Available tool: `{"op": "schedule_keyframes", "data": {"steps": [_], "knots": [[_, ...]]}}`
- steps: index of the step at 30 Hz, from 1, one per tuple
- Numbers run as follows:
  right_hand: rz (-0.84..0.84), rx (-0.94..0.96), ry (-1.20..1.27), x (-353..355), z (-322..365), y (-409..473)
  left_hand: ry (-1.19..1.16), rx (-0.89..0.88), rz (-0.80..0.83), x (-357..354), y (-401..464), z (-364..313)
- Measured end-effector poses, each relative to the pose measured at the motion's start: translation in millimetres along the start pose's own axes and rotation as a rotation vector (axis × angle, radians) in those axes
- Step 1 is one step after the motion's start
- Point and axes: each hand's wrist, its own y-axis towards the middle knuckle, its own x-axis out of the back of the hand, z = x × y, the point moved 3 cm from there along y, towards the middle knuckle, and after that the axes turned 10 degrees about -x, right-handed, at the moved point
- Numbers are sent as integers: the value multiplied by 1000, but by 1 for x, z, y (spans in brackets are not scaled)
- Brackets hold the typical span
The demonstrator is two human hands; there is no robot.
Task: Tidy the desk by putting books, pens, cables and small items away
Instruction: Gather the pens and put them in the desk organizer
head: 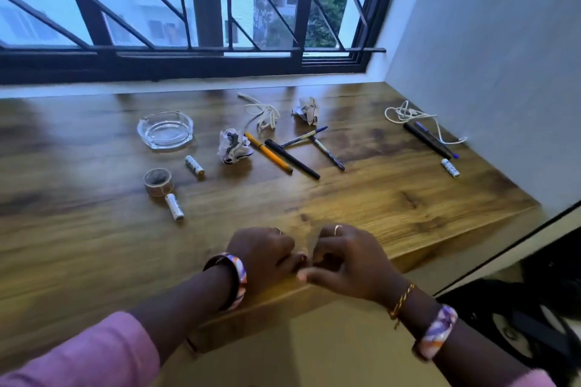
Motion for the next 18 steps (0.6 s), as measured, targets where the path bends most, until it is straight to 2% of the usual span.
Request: {"op": "schedule_keyframes", "data": {"steps": [4,7,9,15,18], "knots": [[44,-21,-58,-9,2,23,-91,77,-145,5,0,9],[32,-45,-94,-14,5,33,-66,5,-188,8,4,23],[31,-44,-105,-15,1,38,-42,-29,-152,13,9,33],[57,-61,-102,-8,-35,57,60,-6,150,17,44,37],[55,-66,-127,5,-63,70,28,53,137,26,76,32]]}}
